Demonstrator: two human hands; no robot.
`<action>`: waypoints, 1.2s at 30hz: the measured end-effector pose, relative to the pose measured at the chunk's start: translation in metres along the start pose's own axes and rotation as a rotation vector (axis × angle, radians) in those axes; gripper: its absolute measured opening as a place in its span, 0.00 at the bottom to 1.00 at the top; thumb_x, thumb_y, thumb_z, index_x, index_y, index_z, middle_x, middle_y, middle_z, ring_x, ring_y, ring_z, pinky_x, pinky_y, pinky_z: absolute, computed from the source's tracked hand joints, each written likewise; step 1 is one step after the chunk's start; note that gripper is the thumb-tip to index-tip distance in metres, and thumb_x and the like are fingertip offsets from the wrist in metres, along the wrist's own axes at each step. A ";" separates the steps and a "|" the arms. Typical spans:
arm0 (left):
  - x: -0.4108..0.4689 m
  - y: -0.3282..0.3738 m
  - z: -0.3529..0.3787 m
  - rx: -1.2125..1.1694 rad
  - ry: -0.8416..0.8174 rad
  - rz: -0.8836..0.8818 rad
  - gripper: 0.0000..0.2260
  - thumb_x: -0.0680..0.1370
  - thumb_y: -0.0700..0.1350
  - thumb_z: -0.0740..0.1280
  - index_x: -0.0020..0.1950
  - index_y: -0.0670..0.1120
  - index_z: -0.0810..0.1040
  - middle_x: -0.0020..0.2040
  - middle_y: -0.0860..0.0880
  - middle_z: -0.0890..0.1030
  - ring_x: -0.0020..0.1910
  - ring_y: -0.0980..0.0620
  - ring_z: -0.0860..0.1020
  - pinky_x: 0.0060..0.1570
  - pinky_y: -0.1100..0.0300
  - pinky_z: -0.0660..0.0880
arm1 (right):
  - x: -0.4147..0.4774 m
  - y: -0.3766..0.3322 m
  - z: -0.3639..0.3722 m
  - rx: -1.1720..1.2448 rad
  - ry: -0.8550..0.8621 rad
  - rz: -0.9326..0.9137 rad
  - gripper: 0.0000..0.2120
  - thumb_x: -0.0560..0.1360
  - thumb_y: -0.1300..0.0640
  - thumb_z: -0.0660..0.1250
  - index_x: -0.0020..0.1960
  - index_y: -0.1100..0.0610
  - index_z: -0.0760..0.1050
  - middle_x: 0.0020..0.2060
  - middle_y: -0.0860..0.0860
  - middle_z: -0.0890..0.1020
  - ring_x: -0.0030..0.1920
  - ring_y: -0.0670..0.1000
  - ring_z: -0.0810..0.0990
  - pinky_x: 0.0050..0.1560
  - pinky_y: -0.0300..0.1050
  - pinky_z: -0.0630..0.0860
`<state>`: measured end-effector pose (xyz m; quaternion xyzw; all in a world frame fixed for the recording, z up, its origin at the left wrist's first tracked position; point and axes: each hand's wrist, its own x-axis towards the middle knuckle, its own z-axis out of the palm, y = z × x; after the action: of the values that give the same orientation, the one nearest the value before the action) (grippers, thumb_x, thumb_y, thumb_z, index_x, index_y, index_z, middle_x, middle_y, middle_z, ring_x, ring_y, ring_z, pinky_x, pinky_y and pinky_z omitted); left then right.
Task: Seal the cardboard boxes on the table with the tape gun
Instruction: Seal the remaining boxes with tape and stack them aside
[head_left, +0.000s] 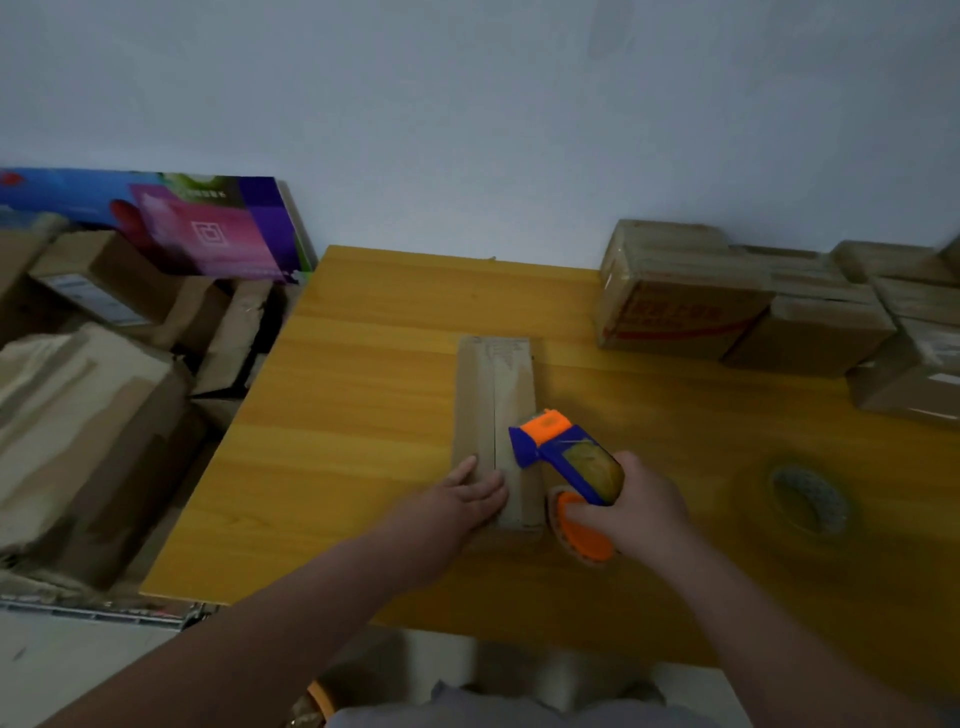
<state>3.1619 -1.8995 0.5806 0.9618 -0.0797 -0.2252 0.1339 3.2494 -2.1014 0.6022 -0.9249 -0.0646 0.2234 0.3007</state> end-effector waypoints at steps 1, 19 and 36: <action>0.001 0.001 0.001 0.008 -0.003 0.010 0.29 0.81 0.37 0.56 0.79 0.54 0.50 0.77 0.60 0.46 0.73 0.55 0.36 0.71 0.54 0.61 | 0.000 0.003 -0.004 -0.001 -0.013 0.026 0.25 0.67 0.49 0.77 0.58 0.52 0.69 0.45 0.48 0.74 0.46 0.51 0.74 0.40 0.43 0.70; 0.004 0.031 -0.022 0.066 -0.027 0.043 0.25 0.81 0.40 0.60 0.77 0.50 0.60 0.78 0.55 0.55 0.77 0.51 0.51 0.73 0.53 0.59 | -0.033 0.035 -0.077 0.292 0.230 -0.059 0.31 0.70 0.63 0.75 0.69 0.54 0.67 0.50 0.49 0.72 0.49 0.49 0.71 0.39 0.40 0.68; 0.008 0.049 -0.072 -1.662 -0.053 -0.279 0.19 0.73 0.60 0.64 0.47 0.45 0.81 0.42 0.48 0.83 0.41 0.52 0.79 0.41 0.58 0.73 | -0.055 0.021 -0.077 0.358 0.087 -0.357 0.31 0.63 0.65 0.79 0.53 0.39 0.69 0.52 0.39 0.74 0.49 0.32 0.75 0.41 0.27 0.75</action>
<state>3.1967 -1.9323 0.6538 0.5458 0.2285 -0.2477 0.7672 3.2345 -2.1734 0.6658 -0.8395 -0.1734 0.1344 0.4971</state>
